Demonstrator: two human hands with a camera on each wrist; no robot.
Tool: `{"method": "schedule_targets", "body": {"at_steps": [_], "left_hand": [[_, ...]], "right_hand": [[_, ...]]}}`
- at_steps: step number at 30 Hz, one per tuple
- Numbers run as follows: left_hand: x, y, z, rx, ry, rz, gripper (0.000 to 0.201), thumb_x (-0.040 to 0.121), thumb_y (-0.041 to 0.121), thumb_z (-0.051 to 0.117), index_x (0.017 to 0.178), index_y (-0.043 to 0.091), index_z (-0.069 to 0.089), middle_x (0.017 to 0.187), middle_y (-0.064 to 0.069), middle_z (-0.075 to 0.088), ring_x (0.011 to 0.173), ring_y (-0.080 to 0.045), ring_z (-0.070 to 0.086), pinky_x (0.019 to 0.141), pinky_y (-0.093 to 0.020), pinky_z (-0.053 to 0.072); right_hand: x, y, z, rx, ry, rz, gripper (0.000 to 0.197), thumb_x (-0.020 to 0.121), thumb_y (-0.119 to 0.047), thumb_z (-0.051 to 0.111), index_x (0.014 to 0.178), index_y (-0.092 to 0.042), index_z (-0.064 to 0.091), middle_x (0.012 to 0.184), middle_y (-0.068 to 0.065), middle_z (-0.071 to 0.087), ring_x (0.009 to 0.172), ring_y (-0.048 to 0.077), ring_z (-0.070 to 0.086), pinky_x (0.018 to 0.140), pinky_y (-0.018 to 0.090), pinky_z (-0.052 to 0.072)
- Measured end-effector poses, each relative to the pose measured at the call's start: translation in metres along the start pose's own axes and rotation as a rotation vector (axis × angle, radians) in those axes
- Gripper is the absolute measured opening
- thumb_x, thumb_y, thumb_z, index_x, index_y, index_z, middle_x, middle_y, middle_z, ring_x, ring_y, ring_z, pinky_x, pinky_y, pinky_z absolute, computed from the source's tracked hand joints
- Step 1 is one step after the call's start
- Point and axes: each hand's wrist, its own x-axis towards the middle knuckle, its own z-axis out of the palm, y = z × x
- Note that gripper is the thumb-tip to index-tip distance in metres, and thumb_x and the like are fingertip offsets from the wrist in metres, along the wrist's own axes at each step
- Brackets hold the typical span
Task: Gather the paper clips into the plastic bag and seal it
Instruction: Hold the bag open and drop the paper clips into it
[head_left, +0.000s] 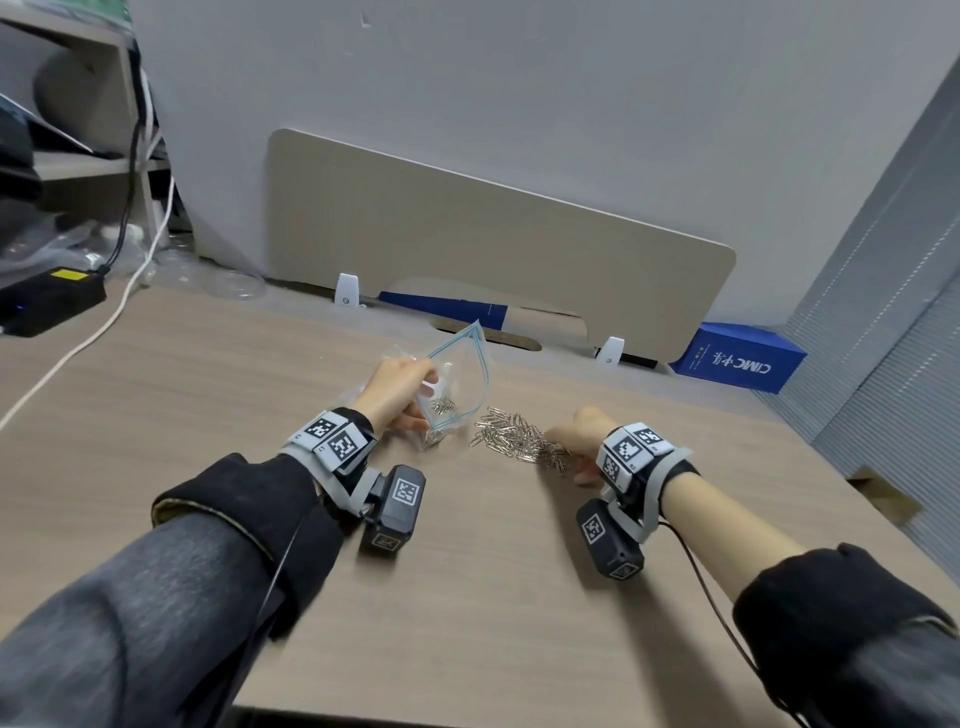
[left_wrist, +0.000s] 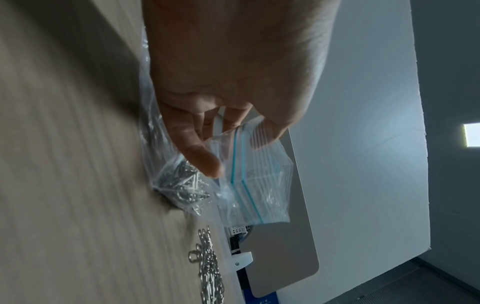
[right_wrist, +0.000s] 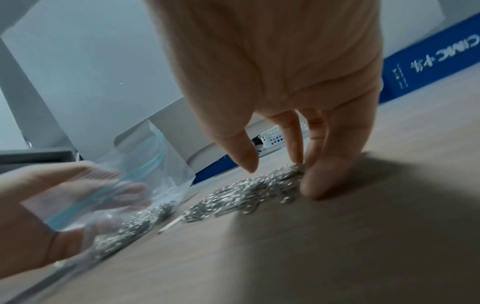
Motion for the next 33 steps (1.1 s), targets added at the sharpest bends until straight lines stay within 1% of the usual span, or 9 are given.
{"method": "schedule_targets", "body": {"at_steps": [3,6,11,14,21,25,28,31,33], "left_hand": [[0.0,0.0,-0.001,0.004,-0.004,0.001,0.027,0.091,0.027,0.051,0.105,0.006,0.061,0.106,-0.013,0.063,0.054,-0.02,0.055,0.046,-0.025,0.052],[-0.001,0.0,-0.001,0.006,-0.014,0.005,0.027,0.091,0.028,0.051,0.103,0.006,0.061,0.106,-0.013,0.063,0.056,-0.021,0.056,0.048,-0.026,0.053],[-0.001,0.0,-0.001,0.006,-0.021,0.011,0.024,0.093,0.029,0.051,0.098,0.009,0.061,0.105,-0.014,0.063,0.064,-0.025,0.06,0.051,-0.028,0.054],[-0.001,0.001,0.0,-0.001,-0.018,0.008,0.025,0.093,0.029,0.051,0.1,0.007,0.061,0.104,-0.013,0.063,0.063,-0.025,0.06,0.054,-0.03,0.054],[-0.001,0.002,0.001,-0.002,-0.013,0.019,0.032,0.093,0.028,0.051,0.109,0.001,0.061,0.103,-0.014,0.062,0.056,-0.021,0.057,0.05,-0.028,0.053],[-0.002,0.002,0.0,-0.005,-0.016,0.02,0.031,0.094,0.028,0.05,0.108,0.002,0.06,0.104,-0.014,0.062,0.056,-0.02,0.058,0.049,-0.027,0.053],[-0.002,0.002,0.0,-0.012,-0.018,0.021,0.03,0.094,0.028,0.05,0.107,0.003,0.06,0.104,-0.014,0.062,0.056,-0.02,0.058,0.048,-0.027,0.053],[-0.002,0.002,0.0,-0.011,-0.018,0.023,0.028,0.095,0.028,0.051,0.106,0.004,0.06,0.103,-0.014,0.062,0.056,-0.019,0.059,0.048,-0.027,0.053],[-0.002,0.002,0.0,-0.006,-0.017,0.026,0.029,0.095,0.028,0.051,0.107,0.004,0.06,0.103,-0.013,0.063,0.058,-0.02,0.061,0.048,-0.026,0.053]], "right_hand": [[-0.003,-0.013,0.007,0.045,-0.021,-0.018,0.034,0.088,-0.033,0.061,0.092,-0.004,0.045,0.075,0.017,0.056,0.051,0.028,0.059,0.071,0.045,0.057],[-0.002,-0.024,0.007,-0.033,-0.012,-0.047,0.051,0.086,-0.048,0.062,0.105,-0.005,0.043,0.082,0.016,0.057,0.068,0.031,0.065,0.079,0.048,0.058],[0.003,-0.036,0.015,-0.369,-0.002,-0.142,0.094,0.068,-0.077,0.061,0.135,-0.013,0.044,0.135,0.008,0.054,0.123,0.029,0.053,0.101,0.041,0.046],[0.008,-0.039,0.025,-0.431,0.036,-0.21,0.089,0.058,-0.08,0.064,0.123,-0.021,0.05,0.129,0.008,0.051,0.115,0.026,0.054,0.097,0.036,0.046],[0.013,-0.039,0.027,-0.375,0.017,-0.387,0.039,0.089,-0.037,0.065,0.116,-0.012,0.053,0.106,0.007,0.05,0.091,0.024,0.054,0.059,0.026,0.044],[0.016,-0.033,0.028,-0.345,0.038,-0.438,0.018,0.093,-0.025,0.061,0.098,-0.01,0.052,0.083,0.003,0.052,0.086,0.024,0.055,0.052,0.027,0.043],[0.019,-0.028,0.027,-0.282,0.058,-0.447,0.016,0.09,-0.024,0.065,0.093,-0.012,0.053,0.081,0.001,0.053,0.08,0.026,0.06,0.039,0.019,0.046],[0.02,-0.026,0.022,-0.201,0.028,-0.437,0.015,0.088,-0.019,0.068,0.09,-0.011,0.055,0.087,0.007,0.056,0.062,0.024,0.061,0.038,0.029,0.052],[0.019,-0.025,0.016,-0.169,0.016,-0.445,0.013,0.089,-0.017,0.068,0.089,-0.009,0.056,0.092,0.012,0.059,0.051,0.024,0.062,0.035,0.026,0.047]]}}
